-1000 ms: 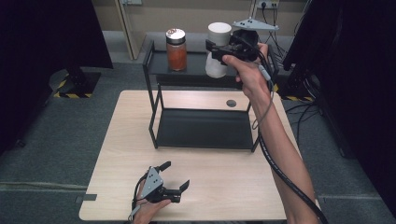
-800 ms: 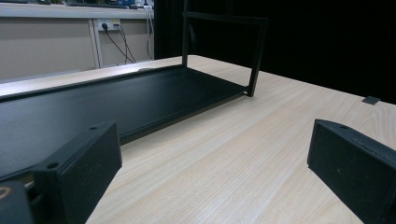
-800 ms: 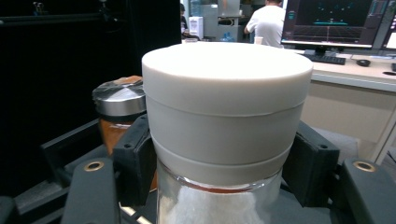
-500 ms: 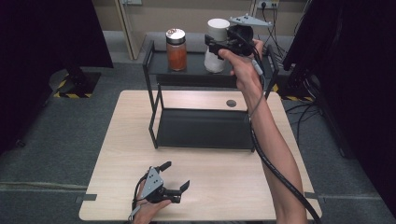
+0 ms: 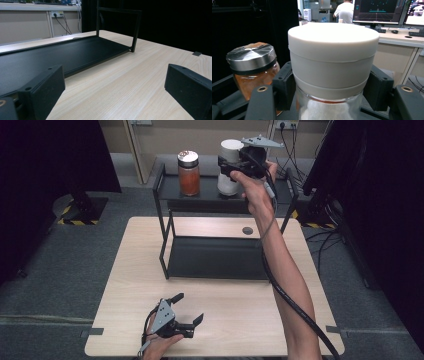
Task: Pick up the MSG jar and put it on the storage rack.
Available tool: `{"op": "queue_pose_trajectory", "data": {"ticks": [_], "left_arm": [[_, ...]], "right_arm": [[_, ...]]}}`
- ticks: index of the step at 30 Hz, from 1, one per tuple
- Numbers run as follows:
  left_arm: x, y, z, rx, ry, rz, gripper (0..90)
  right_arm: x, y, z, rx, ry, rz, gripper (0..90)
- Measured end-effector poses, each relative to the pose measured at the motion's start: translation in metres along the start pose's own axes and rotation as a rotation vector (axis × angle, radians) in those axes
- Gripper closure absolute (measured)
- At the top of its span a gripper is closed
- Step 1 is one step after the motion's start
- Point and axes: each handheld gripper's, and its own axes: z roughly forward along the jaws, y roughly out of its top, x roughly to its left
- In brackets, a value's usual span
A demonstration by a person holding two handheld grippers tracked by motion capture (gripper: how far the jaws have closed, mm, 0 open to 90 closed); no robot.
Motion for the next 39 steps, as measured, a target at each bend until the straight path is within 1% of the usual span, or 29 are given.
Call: {"op": "queue_pose_trajectory", "data": {"ticks": [6, 8, 10, 16, 18, 20, 21, 23, 25, 27, 28, 29, 33, 34, 39], "left_arm": [[0.0, 0.0, 0.0, 0.0, -0.003, 0.001, 2.4], [0.0, 0.0, 0.0, 0.001, -0.004, 0.0, 2.4], [0.0, 0.0, 0.0, -0.001, -0.005, 0.001, 2.4], [-0.001, 0.0, 0.001, 0.004, -0.008, 0.005, 2.4], [-0.001, 0.0, 0.001, 0.005, -0.007, 0.005, 2.4], [-0.001, 0.0, 0.001, 0.004, -0.008, 0.004, 2.4], [0.0, 0.0, 0.001, 0.004, -0.008, 0.004, 2.4], [0.0, 0.0, 0.001, 0.004, -0.011, 0.001, 2.4], [0.0, 0.0, 0.001, 0.006, -0.013, 0.002, 2.4], [0.0, 0.0, 0.001, 0.006, -0.013, 0.002, 2.4], [0.0, 0.0, 0.001, 0.006, -0.013, 0.003, 2.4], [-0.001, 0.0, 0.001, 0.007, -0.013, 0.004, 2.4], [-0.001, 0.0, 0.002, 0.007, -0.013, 0.003, 2.4], [0.0, 0.0, 0.002, 0.007, -0.012, 0.003, 2.4], [-0.001, 0.0, 0.001, 0.007, -0.011, 0.004, 2.4]], "right_arm": [[0.002, -0.004, 0.006, 0.0, -0.002, -0.005, 35.4], [0.003, -0.007, 0.006, -0.01, -0.003, -0.01, 35.4], [0.003, -0.008, 0.006, -0.012, -0.003, -0.009, 35.4], [0.002, -0.014, 0.003, -0.029, 0.004, -0.029, 35.1], [0.004, -0.016, 0.002, -0.035, -0.002, -0.023, 34.8], [0.004, -0.018, 0.002, -0.042, -0.004, -0.016, 30.8], [0.003, -0.018, 0.002, -0.038, 0.004, -0.002, 26.0], [0.003, -0.019, 0.001, -0.043, 0.003, 0.021, 21.4], [0.003, -0.019, -0.002, -0.051, 0.001, 0.027, 18.9], [0.005, -0.019, -0.006, -0.051, -0.004, 0.034, 13.6], [0.005, -0.019, -0.006, -0.051, -0.004, 0.034, 13.6], [0.007, -0.019, -0.007, -0.049, -0.017, 0.034, 10.4], [0.007, -0.02, -0.011, -0.049, -0.027, 0.045, 6.1], [0.007, -0.02, -0.013, -0.048, -0.031, 0.049, 3.3], [0.006, -0.022, -0.018, -0.05, -0.027, 0.051, 0.6]]}}
